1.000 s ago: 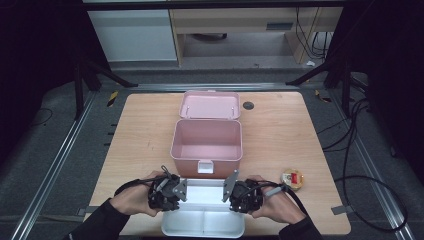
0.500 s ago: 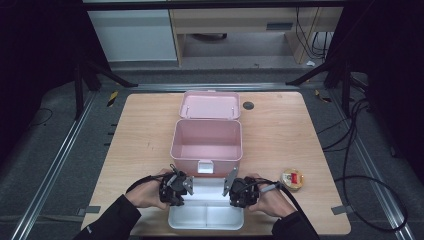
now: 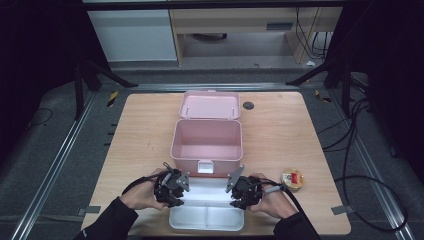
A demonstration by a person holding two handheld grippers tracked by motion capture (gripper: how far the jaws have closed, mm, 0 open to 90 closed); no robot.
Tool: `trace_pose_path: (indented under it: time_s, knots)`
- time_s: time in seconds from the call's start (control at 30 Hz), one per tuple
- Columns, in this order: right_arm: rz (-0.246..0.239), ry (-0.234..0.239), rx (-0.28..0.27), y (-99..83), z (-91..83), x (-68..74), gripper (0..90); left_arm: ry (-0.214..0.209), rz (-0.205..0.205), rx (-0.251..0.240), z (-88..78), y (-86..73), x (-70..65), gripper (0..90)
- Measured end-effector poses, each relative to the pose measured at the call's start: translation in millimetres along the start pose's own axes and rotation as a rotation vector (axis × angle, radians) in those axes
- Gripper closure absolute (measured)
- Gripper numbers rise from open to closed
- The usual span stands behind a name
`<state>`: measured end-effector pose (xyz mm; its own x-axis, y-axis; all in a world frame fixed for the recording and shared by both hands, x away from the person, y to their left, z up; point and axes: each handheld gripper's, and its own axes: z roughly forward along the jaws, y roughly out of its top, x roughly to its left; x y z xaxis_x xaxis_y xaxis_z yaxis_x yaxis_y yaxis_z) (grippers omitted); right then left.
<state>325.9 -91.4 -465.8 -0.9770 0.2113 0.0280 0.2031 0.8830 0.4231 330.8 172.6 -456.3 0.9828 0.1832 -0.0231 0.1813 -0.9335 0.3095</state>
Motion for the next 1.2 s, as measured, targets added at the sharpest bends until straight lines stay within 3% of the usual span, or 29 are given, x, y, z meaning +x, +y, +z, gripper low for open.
trace_pose_path:
  time_s: [0.03, 0.07, 0.1, 0.13, 0.2, 0.23, 0.27, 0.33, 0.4, 0.43, 0.5, 0.53, 0.57, 0.63, 0.7, 0.73, 0.83, 0.87, 0.97, 1.0, 1.07, 1.2]
  knots:
    - [0.035, -0.022, -0.039, -0.9, -7.0, -0.5, 64.3, 0.021, -0.021, -0.033, -7.4, -3.6, -1.3, 61.9]
    - [0.053, -0.025, -0.060, -1.7, -10.6, -1.1, 62.9, 0.021, -0.021, -0.033, -7.4, -3.6, -1.3, 58.7]
    - [0.053, -0.025, -0.060, -1.7, -10.6, -1.1, 62.9, 0.031, -0.029, -0.054, -11.0, -5.9, -2.1, 58.7]
    - [0.093, -0.039, -0.098, -3.9, -18.7, -2.2, 60.5, 0.050, -0.057, -0.093, -17.7, -10.7, -1.8, 53.9]
    - [0.104, -0.053, -0.118, -5.3, -22.7, -3.3, 58.8, 0.065, -0.072, -0.105, -20.5, -13.4, -1.0, 49.6]
    - [0.131, -0.091, -0.142, -8.4, -30.8, -5.3, 54.7, 0.090, -0.114, -0.120, -25.4, -18.5, 2.0, 47.5]
    - [0.131, -0.091, -0.142, -8.4, -30.8, -5.3, 54.7, 0.090, -0.114, -0.120, -25.4, -18.5, 2.0, 46.5]
    - [0.178, -0.137, -0.169, -14.3, -42.2, -8.8, 51.2, 0.120, -0.159, -0.141, -30.2, -23.8, 4.7, 44.2]
    - [0.200, -0.147, -0.181, -16.4, -45.7, -9.9, 50.4, 0.134, -0.214, -0.173, -33.8, -30.1, 8.5, 43.9]
    - [0.232, -0.177, -0.200, -21.2, -52.6, -13.6, 50.2, 0.161, -0.255, -0.184, -35.0, -35.9, 11.9, 41.4]
    - [0.264, -0.202, -0.216, -25.8, -58.0, -16.3, 50.7, 0.174, -0.279, -0.189, -35.3, -39.5, 13.9, 39.2]
    - [0.264, -0.202, -0.216, -25.8, -58.0, -16.3, 50.7, 0.182, -0.309, -0.201, -35.1, -44.0, 16.5, 39.2]
    - [0.299, -0.234, -0.235, -33.0, -63.8, -19.6, 49.8, 0.201, -0.355, -0.224, -35.1, -52.2, 20.8, 36.3]
    - [0.316, -0.247, -0.240, -36.6, -66.1, -21.3, 49.5, 0.209, -0.370, -0.239, -35.2, -56.3, 23.0, 33.9]
    - [0.371, -0.299, -0.257, -48.5, -71.6, -27.2, 48.4, 0.241, -0.435, -0.273, -35.4, -67.6, 30.2, 31.0]
    - [0.371, -0.299, -0.257, -48.5, -71.6, -27.2, 48.4, 0.241, -0.435, -0.273, -35.4, -67.6, 30.2, 29.9]
    - [0.442, -0.342, -0.295, -63.6, -76.4, -34.5, 46.7, 0.264, -0.502, -0.316, -35.5, -77.3, 37.6, 28.4]
    - [0.442, -0.342, -0.295, -63.6, -76.4, -34.5, 46.7, 0.277, -0.518, -0.335, -35.6, -80.3, 39.7, 28.4]
    - [0.501, -0.390, -0.284, -75.5, -79.6, -41.5, 41.7, 0.327, -0.577, -0.371, -36.0, -87.7, 45.0, 26.6]
    - [0.510, -0.407, -0.282, -78.3, -80.3, -43.1, 41.0, 0.337, -0.614, -0.388, -36.1, -91.7, 48.0, 26.1]
    - [0.524, -0.416, -0.276, -81.2, -80.9, -44.8, 39.5, 0.341, -0.629, -0.399, -35.9, -93.3, 48.9, 25.7]
    - [0.600, -0.459, -0.253, -97.9, -85.3, -53.8, 33.1, 0.363, -0.669, -0.412, -35.1, -97.7, 52.8, 24.9]
